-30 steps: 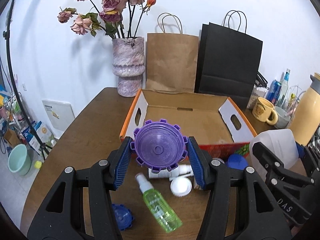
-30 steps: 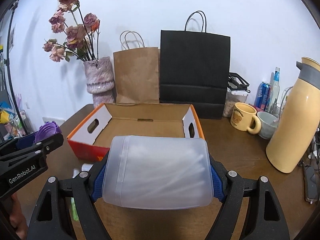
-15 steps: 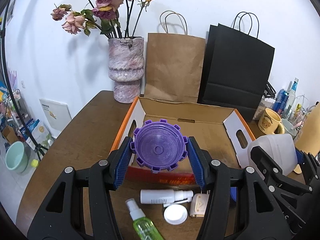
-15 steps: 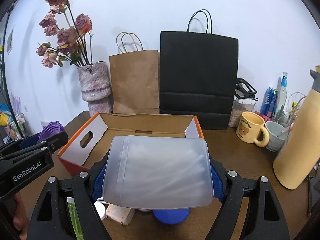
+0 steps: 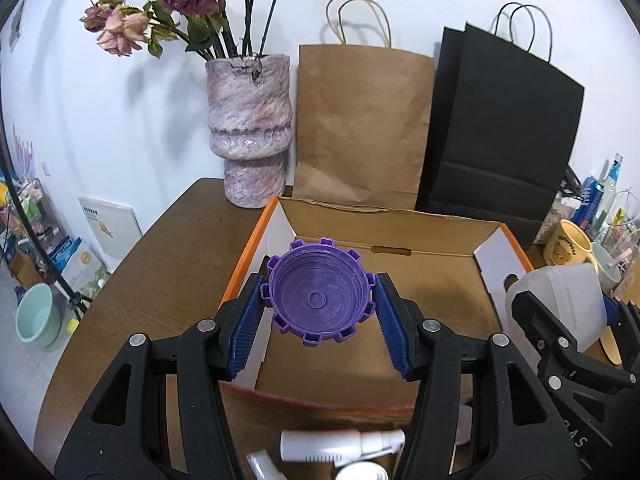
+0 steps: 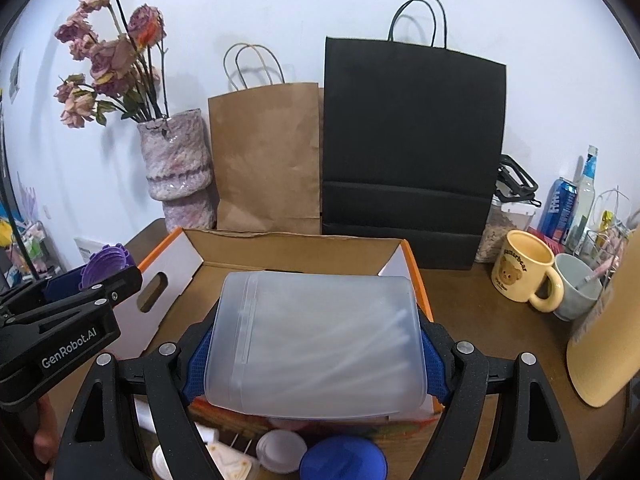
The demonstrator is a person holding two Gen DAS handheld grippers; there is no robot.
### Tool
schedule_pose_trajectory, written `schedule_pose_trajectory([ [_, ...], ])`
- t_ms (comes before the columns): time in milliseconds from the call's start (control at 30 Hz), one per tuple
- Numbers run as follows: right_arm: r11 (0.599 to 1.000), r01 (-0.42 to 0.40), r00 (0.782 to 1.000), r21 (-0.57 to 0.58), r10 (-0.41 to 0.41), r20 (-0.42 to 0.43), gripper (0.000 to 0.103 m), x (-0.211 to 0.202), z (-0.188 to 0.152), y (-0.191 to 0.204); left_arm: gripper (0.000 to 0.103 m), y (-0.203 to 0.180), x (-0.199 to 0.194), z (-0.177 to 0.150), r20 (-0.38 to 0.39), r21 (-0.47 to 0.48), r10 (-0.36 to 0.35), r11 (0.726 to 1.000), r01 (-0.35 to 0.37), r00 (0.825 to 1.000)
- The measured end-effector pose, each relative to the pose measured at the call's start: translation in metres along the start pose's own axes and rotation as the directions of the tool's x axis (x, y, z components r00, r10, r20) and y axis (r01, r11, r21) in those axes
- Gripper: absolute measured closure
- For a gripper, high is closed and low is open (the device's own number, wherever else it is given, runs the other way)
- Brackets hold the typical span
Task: Organize rigid objects
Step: 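Carry both items into the cardboard box and open both tools to release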
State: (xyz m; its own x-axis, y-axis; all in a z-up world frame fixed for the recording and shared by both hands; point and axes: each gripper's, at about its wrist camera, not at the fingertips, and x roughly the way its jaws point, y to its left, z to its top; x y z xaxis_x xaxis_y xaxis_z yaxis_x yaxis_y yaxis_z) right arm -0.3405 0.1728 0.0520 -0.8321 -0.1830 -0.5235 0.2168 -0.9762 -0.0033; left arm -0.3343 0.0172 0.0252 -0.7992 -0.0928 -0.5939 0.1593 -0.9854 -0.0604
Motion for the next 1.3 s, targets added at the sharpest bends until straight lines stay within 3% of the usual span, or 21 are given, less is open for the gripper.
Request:
schedule_pose_trajectory([
  [600, 0.998, 0.004, 0.994, -0.055, -0.01, -0.111, 0.018, 0.064, -0.001, -0.009, 0.052, -0.008, 0.063, 0.007, -0.082, 0.051, 0.058, 0.997, -0.054, 0.995],
  [933, 0.997, 0.006, 0.987, -0.082, -0.019, -0.16, 0.017, 0.073, -0.01, -0.007, 0.051, -0.006, 0.065, 0.004, -0.086, 0.064, 0.064, 0.996, -0.058, 0.994],
  [967, 0.997, -0.002, 0.985, -0.081, -0.012, -0.17, 0.017, 0.074, -0.011, -0.007, 0.05, -0.006, 0.064, 0.004, -0.081, 0.068, 0.066, 0.996, -0.061, 0.994],
  [1000, 0.997, -0.007, 0.984, -0.076, -0.007, -0.177, 0.017, 0.075, -0.012, -0.008, 0.042, -0.007, 0.063, 0.004, -0.078, 0.069, 0.068, 0.996, -0.062, 0.995],
  [1033, 0.997, -0.01, 0.983, -0.073, -0.003, -0.184, 0.017, 0.076, -0.012, -0.008, 0.028, -0.006, 0.063, 0.005, -0.073, 0.068, 0.074, 0.995, -0.069, 0.995],
  [1167, 0.998, 0.013, 0.983, -0.066, -0.025, -0.184, 0.015, 0.075, -0.012, -0.011, 0.009, -0.004, 0.058, 0.006, -0.05, 0.064, 0.081, 0.995, -0.077, 0.995],
  [1200, 0.998, 0.022, 0.984, -0.061, -0.032, -0.177, 0.015, 0.073, -0.011, -0.013, 0.0, -0.003, 0.057, 0.007, -0.05, 0.055, 0.077, 0.996, -0.074, 0.996],
  [1300, 0.999, 0.021, 0.985, -0.048, -0.029, -0.169, 0.015, 0.07, -0.009, -0.017, 0.0, -0.002, 0.055, 0.006, -0.051, 0.045, 0.072, 0.997, -0.07, 0.996],
])
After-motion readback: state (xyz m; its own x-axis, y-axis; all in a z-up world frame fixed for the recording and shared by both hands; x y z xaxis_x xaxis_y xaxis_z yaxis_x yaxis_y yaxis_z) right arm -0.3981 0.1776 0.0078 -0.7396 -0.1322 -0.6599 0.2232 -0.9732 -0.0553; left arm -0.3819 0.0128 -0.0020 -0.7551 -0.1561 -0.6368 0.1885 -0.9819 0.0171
